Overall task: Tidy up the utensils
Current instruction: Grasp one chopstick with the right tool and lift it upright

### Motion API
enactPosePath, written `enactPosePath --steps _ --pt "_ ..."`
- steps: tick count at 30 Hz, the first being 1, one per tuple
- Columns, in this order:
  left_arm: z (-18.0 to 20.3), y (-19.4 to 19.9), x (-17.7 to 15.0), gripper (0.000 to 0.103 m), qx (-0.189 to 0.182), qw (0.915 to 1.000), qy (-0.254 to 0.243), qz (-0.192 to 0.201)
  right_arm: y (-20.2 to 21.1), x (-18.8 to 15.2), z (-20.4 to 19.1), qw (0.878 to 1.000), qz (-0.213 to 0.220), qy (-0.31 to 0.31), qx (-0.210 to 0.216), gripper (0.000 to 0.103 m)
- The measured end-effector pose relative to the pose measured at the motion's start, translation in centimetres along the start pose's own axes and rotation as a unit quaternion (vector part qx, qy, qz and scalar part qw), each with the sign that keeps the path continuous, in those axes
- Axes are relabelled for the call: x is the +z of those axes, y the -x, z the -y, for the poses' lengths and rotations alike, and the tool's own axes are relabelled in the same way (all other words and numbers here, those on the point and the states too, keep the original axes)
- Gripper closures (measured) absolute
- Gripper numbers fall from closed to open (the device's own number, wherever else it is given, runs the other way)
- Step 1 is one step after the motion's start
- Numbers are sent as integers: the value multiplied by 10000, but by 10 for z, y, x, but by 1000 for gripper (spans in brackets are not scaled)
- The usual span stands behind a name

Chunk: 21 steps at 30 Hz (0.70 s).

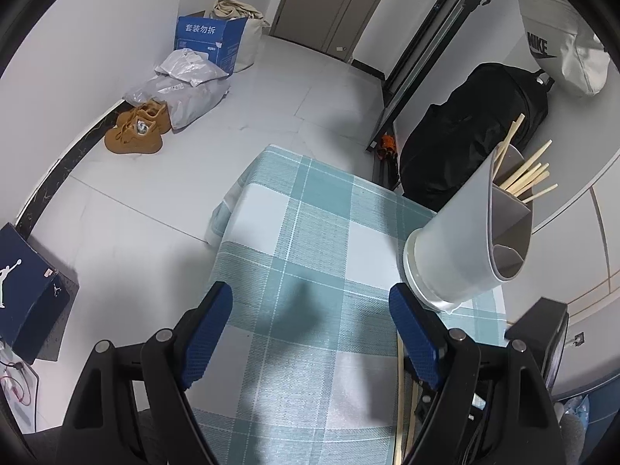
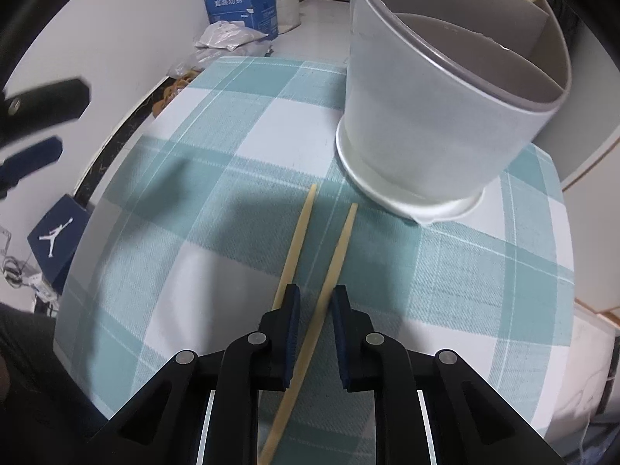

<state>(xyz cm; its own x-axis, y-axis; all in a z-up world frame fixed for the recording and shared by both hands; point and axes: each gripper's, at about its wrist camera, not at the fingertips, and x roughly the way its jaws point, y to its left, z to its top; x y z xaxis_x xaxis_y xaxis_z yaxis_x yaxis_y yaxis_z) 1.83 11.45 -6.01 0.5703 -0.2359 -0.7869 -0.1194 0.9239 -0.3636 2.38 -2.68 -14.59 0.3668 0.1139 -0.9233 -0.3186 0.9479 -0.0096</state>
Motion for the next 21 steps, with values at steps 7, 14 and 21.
enactPosePath --steps 7,14,21 --pt "-9 -3 2 24 96 9999 98 -93 -5 14 1 9999 165 -39 -11 87" --pt "-21 -7 2 24 206 9994 223 -135 -11 26 2 9995 322 -38 16 87" --pt "-19 -14 -3 24 282 9992 141 -256 1 21 12 9977 514 -271 340 99"
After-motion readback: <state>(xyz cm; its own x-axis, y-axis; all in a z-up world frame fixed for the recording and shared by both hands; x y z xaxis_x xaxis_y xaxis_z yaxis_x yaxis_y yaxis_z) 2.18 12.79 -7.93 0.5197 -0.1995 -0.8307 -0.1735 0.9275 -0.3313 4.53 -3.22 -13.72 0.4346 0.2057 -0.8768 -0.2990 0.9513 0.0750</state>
